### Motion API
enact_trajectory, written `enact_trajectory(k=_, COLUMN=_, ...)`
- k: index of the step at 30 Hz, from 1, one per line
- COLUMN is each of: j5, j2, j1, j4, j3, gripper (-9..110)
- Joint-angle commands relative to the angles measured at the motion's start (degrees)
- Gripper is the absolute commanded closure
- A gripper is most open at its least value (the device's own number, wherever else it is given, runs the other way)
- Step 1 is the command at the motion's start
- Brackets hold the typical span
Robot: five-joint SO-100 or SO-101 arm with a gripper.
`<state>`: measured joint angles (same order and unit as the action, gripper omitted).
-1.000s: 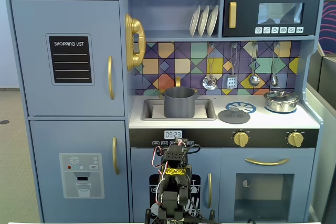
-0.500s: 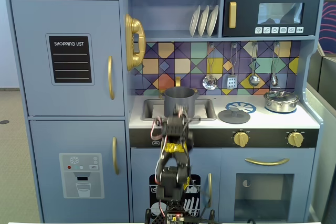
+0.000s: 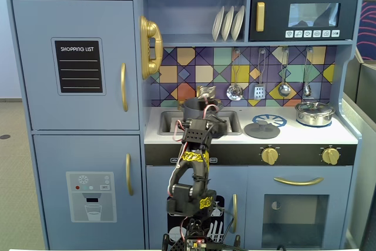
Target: Pick up the lid from the counter and put it on the gray recipient
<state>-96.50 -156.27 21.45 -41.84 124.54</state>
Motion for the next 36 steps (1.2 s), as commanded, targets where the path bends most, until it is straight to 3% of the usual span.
enact_trajectory(k=1, j5=4.31, j2=-1.76, j1=8.88, j4=21.97, j3=5.36, gripper=101)
enact_trajectory(k=4, j5=4.22, j2=-0.79, j1=11.60, j4=31.11, j3=9.93, gripper=101)
enact_trajectory(k=9, j5=4.04, j2=0.79, j1=14.06, j4=33.75, j3=11.87, gripper=100)
enact_trajectory(k=14, j5=9.67, j2=4.13, j1=15.12, j4=38.23, j3=13.71, gripper=77)
enact_trajectory(k=17, j5=10.11, j2=7.12, j1=14.68, j4=41.22, j3=14.15, gripper=69)
enact_trajectory(k=29, j5=7.12, j2=26.02, j1=14.15, j4=55.55, j3=9.84, gripper=70)
enact_trajectory(k=36, j5=7.03, j2=35.33, j1=14.33, j4=56.95, j3=3.08, gripper=71)
